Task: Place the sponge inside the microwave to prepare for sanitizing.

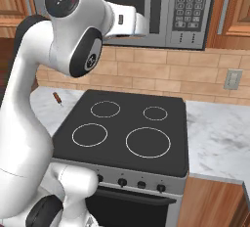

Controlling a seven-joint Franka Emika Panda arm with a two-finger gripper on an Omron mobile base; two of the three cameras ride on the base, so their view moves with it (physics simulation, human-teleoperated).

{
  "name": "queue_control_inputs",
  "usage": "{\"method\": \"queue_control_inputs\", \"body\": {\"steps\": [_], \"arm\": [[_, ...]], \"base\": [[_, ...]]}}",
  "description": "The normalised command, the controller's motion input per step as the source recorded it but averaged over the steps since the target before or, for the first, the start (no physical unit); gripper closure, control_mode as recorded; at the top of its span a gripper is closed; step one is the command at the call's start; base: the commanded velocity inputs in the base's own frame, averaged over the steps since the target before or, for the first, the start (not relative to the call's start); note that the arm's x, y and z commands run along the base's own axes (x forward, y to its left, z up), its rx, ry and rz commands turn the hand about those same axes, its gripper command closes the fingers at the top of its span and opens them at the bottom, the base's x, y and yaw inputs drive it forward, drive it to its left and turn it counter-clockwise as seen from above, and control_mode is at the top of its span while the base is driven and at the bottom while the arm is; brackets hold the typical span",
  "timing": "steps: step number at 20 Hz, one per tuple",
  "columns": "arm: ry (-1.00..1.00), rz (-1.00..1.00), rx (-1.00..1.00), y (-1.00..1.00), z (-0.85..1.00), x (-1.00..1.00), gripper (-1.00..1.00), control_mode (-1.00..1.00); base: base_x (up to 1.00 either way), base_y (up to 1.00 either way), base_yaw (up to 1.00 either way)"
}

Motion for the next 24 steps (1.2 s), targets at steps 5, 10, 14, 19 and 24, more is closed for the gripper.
{"method": "queue_control_inputs", "body": {"steps": [5,10,14,19,24], "arm": [[0.1,-0.18,-0.01,-0.31,0.02,0.46,-1.0,-1.0],[0.04,-0.09,0.0,-0.04,0.0,0.5,-1.0,-1.0],[0.0,0.0,0.1,-0.03,0.0,0.56,-1.0,-1.0],[0.0,0.05,0.11,-0.34,0.0,0.49,-1.0,-1.0],[0.01,0.09,0.07,-0.37,0.0,0.34,-1.0,-1.0]], "base": [[0.0,0.0,0.0],[0.0,0.0,0.0],[0.0,0.0,0.0],[0.0,0.0,0.0],[0.0,0.0,0.0]]}}
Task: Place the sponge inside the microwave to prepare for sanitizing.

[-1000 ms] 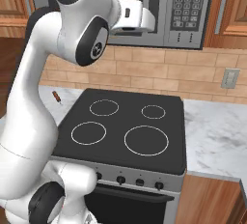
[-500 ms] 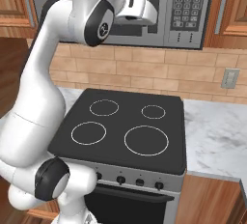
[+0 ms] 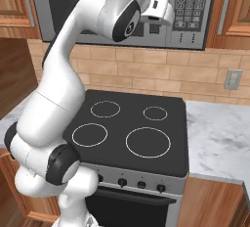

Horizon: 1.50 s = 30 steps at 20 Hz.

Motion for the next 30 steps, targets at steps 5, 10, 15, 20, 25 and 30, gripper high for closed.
{"method": "queue_control_inputs", "body": {"steps": [5,10,15,20,25,30], "arm": [[0.0,0.08,0.0,-0.08,-0.01,0.23,-1.0,-1.0],[0.0,0.02,0.0,0.02,-0.06,0.32,-1.0,-1.0],[0.0,0.0,0.0,0.01,-0.16,0.43,-1.0,-1.0],[0.0,0.0,0.0,0.0,-0.25,0.47,-1.0,-1.0],[0.02,0.0,0.0,-0.01,0.0,0.15,-1.0,-1.0],[0.0,0.0,0.0,-0.06,-0.15,0.33,-1.0,-1.0]], "base": [[0.0,0.0,0.0],[0.0,0.0,0.0],[0.0,0.0,0.0],[0.0,0.0,0.0],[0.0,0.0,0.0],[0.0,0.0,0.0]]}}
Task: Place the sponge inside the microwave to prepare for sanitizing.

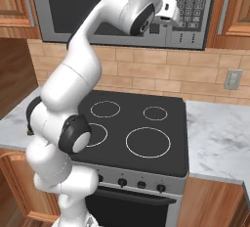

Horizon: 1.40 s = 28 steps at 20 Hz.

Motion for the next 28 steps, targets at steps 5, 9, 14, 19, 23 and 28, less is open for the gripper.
{"method": "queue_control_inputs", "body": {"steps": [5,9,14,19,23,28], "arm": [[0.0,0.02,0.0,-0.15,-0.07,0.38,-1.0,-1.0],[-0.01,0.05,0.0,-0.13,-0.01,0.23,-1.0,-1.0],[0.0,0.0,0.0,0.0,0.0,0.0,1.0,-1.0],[0.0,0.0,0.0,0.0,0.0,0.0,1.0,-1.0],[0.0,0.0,0.0,0.0,0.0,0.0,1.0,-1.0],[-0.06,0.02,0.0,0.09,0.0,-0.35,1.0,-1.0]], "base": [[0.0,0.0,0.0],[0.0,0.0,0.0],[0.0,0.0,0.0],[0.0,0.0,0.0],[0.0,0.0,0.0],[0.0,0.0,0.0]]}}
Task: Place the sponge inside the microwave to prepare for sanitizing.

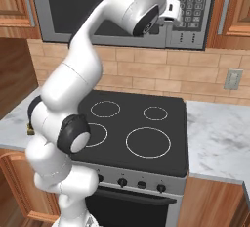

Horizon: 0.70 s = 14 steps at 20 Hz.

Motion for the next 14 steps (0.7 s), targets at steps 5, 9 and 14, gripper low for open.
{"method": "queue_control_inputs", "body": {"steps": [5,9,14], "arm": [[-0.15,0.09,0.0,0.32,0.02,-0.83,1.0,-1.0],[-0.25,0.06,0.0,0.43,0.0,-1.0,1.0,-1.0],[-0.11,0.05,0.0,0.47,0.0,-0.93,1.0,-1.0]], "base": [[0.0,0.0,0.0],[0.0,0.0,0.0],[0.0,0.0,0.0]]}}
